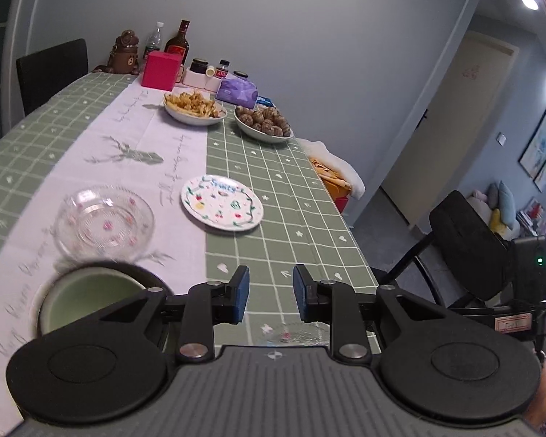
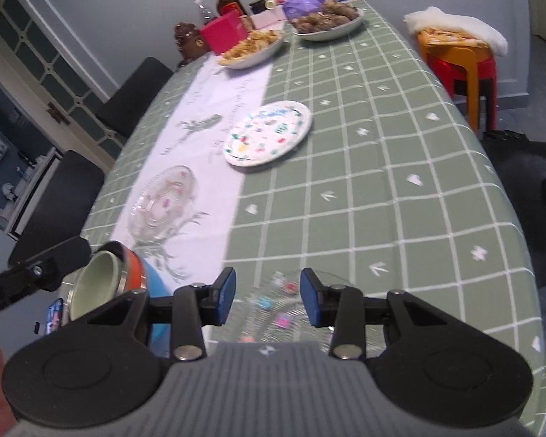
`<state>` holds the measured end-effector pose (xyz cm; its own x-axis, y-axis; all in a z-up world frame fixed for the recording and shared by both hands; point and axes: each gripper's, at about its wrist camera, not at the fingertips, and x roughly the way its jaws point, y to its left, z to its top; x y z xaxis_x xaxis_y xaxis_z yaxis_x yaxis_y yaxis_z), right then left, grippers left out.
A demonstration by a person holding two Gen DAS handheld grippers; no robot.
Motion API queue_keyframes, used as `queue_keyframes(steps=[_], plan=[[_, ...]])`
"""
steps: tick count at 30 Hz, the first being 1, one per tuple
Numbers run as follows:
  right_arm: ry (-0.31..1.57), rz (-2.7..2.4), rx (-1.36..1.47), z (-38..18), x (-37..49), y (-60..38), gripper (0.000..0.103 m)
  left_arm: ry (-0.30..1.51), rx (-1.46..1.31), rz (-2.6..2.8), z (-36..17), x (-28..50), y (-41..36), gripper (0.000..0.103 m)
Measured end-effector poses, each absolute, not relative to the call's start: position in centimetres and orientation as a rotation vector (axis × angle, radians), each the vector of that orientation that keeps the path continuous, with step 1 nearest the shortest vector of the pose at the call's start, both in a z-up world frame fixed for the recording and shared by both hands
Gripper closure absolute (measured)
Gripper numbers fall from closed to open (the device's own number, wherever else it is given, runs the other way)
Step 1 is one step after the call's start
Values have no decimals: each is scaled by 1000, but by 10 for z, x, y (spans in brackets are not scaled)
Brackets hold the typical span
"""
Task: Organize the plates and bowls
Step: 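Move both grippers to the second flowered glass plate on the runner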
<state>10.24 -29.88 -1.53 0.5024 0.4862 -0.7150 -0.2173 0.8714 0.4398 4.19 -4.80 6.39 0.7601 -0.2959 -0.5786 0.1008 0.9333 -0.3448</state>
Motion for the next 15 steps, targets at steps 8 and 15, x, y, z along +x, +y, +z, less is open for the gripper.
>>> queue_keyframes(steps=[8,15], plan=[[1017,510,396,-3,132,-237,58,737,-247,-187,80,76,37,73],[1074,532,389,-15,168,-183,58,737,-292,-109,44,113,105,73]])
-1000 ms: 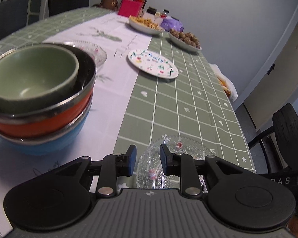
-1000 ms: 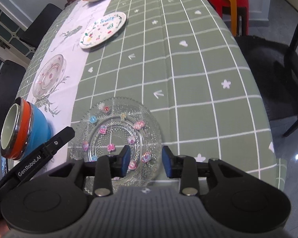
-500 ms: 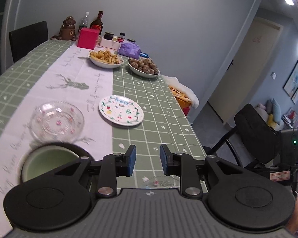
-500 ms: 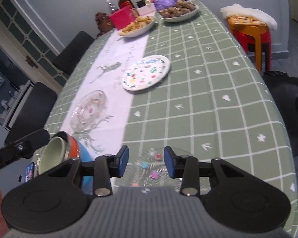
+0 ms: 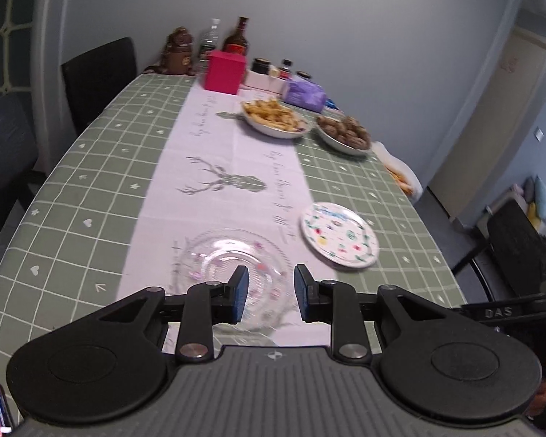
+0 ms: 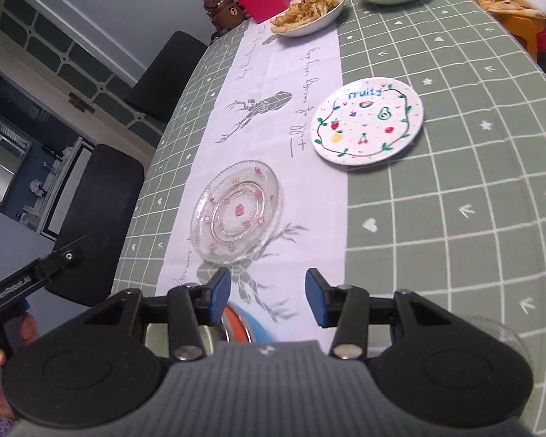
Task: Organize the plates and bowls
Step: 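Move both grippers to the second flowered glass plate on the runner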
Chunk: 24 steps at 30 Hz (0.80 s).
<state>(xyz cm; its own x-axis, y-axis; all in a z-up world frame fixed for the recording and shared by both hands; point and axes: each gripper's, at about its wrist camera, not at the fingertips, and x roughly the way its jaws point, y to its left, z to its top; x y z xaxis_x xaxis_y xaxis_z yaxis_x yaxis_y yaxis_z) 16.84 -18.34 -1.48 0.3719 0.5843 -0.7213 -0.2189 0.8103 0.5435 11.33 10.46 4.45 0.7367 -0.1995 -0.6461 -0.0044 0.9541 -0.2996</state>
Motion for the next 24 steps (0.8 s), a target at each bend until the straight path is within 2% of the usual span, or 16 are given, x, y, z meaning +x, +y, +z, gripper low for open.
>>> queue_keyframes(steps=[10,24], plan=[[1097,484,345,-48,227,-139,60,757,-476,9,-34,159,173,70],[1135,435,316,-87,265,-106,64,824,-519,25,-78,190,177,67]])
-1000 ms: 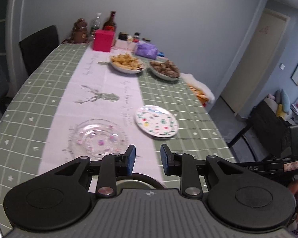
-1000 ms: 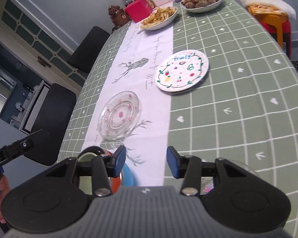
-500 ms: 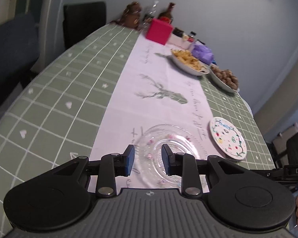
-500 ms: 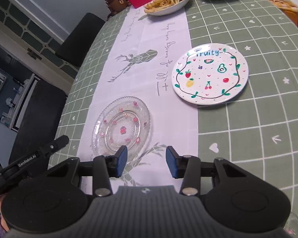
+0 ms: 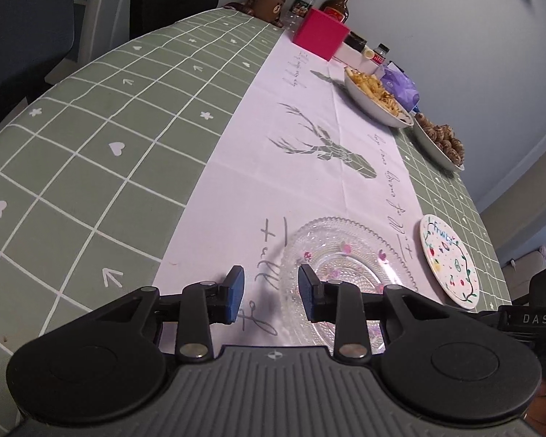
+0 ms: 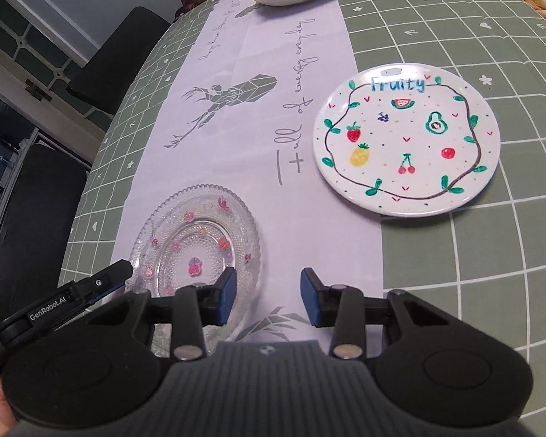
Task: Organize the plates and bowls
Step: 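Move both grippers to the second flowered glass plate on the runner, then grip the rim of the second glass plate with both grippers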
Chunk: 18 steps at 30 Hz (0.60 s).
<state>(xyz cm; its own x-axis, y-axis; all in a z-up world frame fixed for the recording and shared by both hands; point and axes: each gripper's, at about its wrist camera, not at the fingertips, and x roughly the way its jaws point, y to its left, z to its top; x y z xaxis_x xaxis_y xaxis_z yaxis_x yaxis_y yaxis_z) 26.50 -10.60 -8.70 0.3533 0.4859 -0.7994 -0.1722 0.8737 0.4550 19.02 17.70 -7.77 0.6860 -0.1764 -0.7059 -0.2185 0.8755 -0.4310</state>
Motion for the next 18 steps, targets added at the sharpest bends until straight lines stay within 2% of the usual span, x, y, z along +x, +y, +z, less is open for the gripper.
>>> queue_keyframes(steps=[4,13,18], plan=[[1144,440,340,-93,269,-106,64,814,-553,18,-80,193,180,67],[1145,462,368,-98,272,-101,75,816,-550,-12,-82,197,174,67],[1152,471,382,-102,272,-96,88,834,-545,-25,-84,197,171,78]])
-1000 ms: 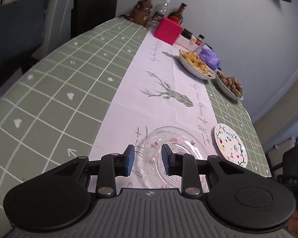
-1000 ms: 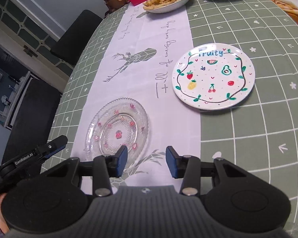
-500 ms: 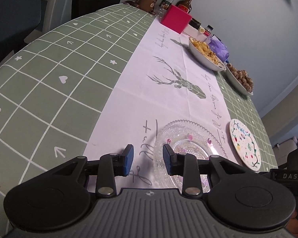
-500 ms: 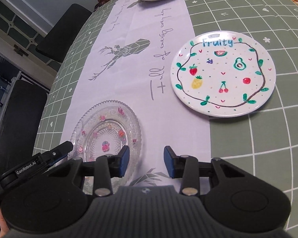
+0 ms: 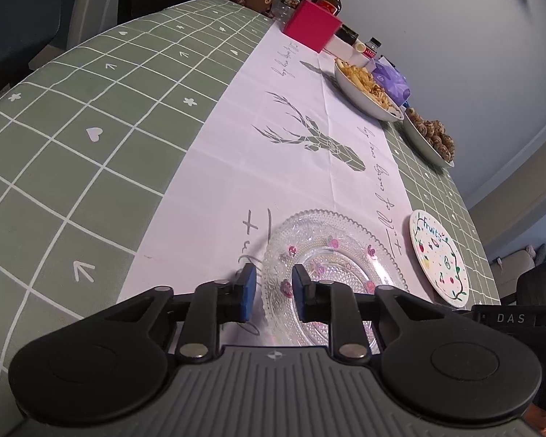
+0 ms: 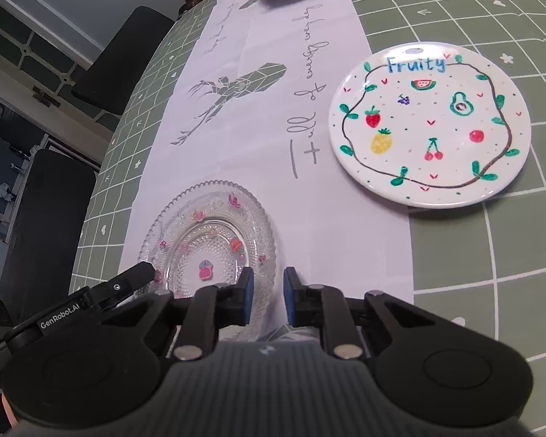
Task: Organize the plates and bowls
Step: 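Grip the rim of the second glass plate with both grippers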
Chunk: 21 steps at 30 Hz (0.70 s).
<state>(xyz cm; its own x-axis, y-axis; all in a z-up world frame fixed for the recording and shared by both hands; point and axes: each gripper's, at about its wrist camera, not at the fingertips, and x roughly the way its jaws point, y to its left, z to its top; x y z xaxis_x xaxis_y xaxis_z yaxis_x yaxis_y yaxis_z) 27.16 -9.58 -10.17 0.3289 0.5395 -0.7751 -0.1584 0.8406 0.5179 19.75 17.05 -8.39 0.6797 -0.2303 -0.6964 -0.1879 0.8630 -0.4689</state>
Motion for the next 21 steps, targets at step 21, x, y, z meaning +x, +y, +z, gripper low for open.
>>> queue_keyframes(steps=[21], plan=[[1081,458,410,-68,256,-122,97,800,-573,-49,-51,189,155,94]])
